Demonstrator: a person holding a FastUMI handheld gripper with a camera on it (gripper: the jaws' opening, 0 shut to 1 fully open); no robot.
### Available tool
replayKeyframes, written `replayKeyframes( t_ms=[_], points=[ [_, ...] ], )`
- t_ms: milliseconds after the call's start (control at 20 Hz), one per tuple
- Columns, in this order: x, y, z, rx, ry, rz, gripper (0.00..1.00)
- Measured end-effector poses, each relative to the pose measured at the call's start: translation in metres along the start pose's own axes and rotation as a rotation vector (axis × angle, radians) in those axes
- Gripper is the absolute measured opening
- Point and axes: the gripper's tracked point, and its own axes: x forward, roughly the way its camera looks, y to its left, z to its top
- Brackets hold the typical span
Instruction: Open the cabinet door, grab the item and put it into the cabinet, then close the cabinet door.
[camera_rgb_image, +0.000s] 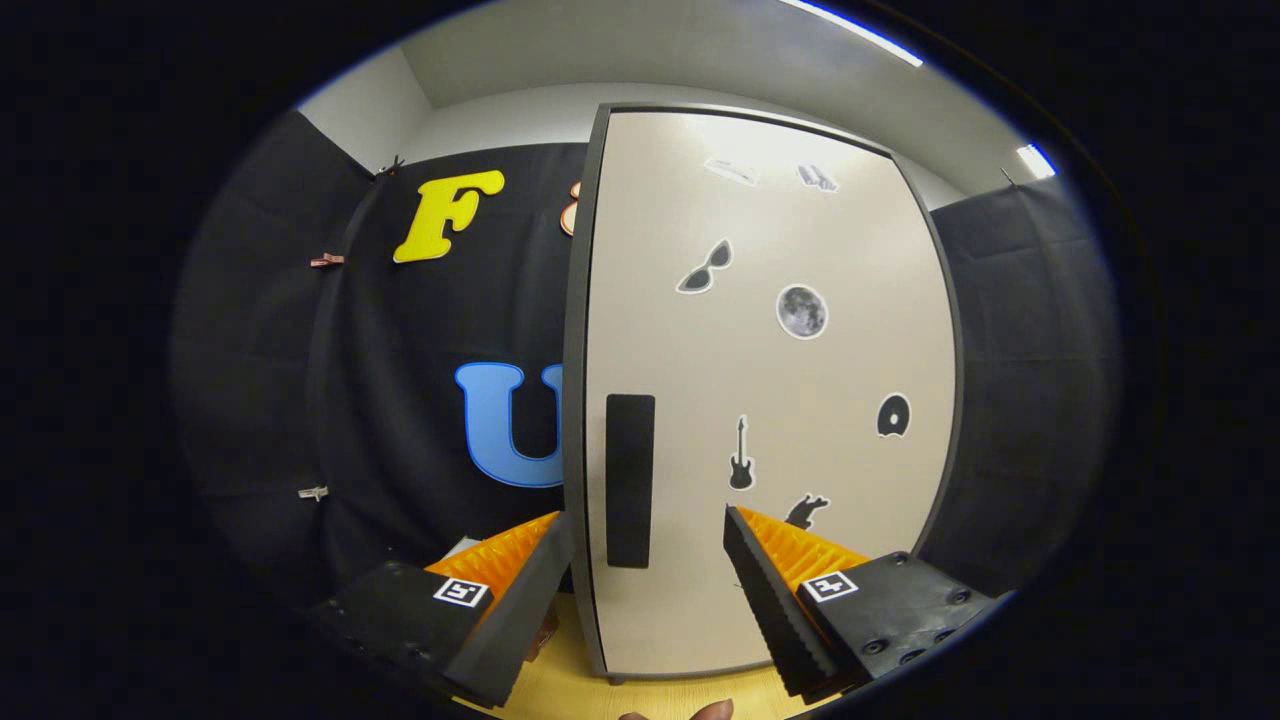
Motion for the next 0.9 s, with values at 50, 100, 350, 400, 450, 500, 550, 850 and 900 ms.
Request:
replayKeyframes(
  t_ms=[50, 100, 350, 400, 450, 500, 550, 850, 900],
  points=[
    [0.01, 0.002, -0.003, 0.003, 0.006, -0.001, 0.97],
    [0.019, 0.004, -0.008, 0.012, 0.015, -0.005, 0.97],
    [0.057, 0.007, -0.023, 0.026, 0.022, -0.022, 0.54],
    [0.061, 0.006, -0.026, 0.022, 0.044, -0.03, 0.48],
    [0.06, 0.007, -0.023, 0.017, 0.016, -0.038, 0.42],
    [0.059, 0.007, -0.023, 0.002, 0.026, -0.042, 0.42],
    [0.057, 0.006, -0.022, 0.017, 0.017, -0.038, 0.37],
    [0.044, 0.006, -0.026, 0.014, 0.074, 0.036, 0.21],
    [0.038, 0.006, -0.025, 0.026, 0.08, 0.05, 0.21]
  ],
)
